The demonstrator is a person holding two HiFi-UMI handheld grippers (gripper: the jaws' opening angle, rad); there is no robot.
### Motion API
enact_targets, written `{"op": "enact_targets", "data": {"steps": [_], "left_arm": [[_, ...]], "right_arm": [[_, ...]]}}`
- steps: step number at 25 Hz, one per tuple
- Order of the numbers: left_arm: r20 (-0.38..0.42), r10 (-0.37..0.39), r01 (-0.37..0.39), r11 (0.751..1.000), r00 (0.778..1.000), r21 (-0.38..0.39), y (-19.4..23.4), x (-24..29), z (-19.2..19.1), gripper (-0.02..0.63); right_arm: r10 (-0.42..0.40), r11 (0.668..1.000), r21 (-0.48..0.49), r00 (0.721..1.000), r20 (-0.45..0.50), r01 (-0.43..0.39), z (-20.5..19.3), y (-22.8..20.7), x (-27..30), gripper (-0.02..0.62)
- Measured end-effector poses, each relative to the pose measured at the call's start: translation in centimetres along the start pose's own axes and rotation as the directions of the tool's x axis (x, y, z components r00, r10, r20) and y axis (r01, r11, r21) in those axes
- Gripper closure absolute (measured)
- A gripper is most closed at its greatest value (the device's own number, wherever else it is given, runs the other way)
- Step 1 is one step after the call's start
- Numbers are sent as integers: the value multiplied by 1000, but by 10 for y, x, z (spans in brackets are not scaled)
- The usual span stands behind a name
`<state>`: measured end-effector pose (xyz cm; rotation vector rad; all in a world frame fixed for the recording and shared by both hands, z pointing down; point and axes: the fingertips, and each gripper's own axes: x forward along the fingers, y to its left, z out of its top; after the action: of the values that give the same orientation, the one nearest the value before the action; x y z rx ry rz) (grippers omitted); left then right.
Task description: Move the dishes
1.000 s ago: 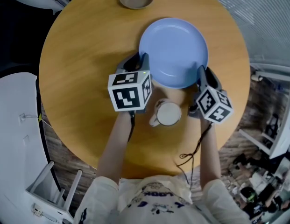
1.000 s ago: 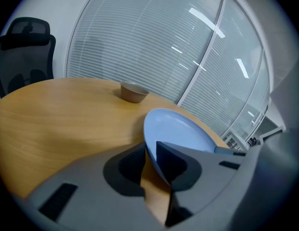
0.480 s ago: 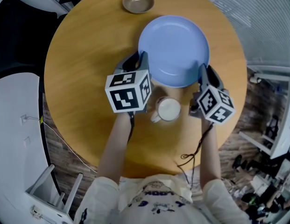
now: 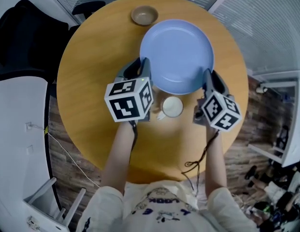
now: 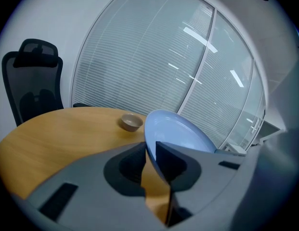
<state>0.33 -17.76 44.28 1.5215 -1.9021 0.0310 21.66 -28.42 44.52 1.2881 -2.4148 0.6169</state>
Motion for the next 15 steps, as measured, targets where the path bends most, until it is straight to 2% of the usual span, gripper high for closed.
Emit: {"op": "enact_targets", "data": {"steps": [7,15], "left_arm": [[59,50,-50,999,997,3,-16,-50,10,541],[109,142,-138,990,984,-39,-14,-112,1,541]], "right_arm": [[59,998,-14,998,23,-59,16,13,-36,528],[141,989,-52,990,-5,-141,16,40,-68,529]]}}
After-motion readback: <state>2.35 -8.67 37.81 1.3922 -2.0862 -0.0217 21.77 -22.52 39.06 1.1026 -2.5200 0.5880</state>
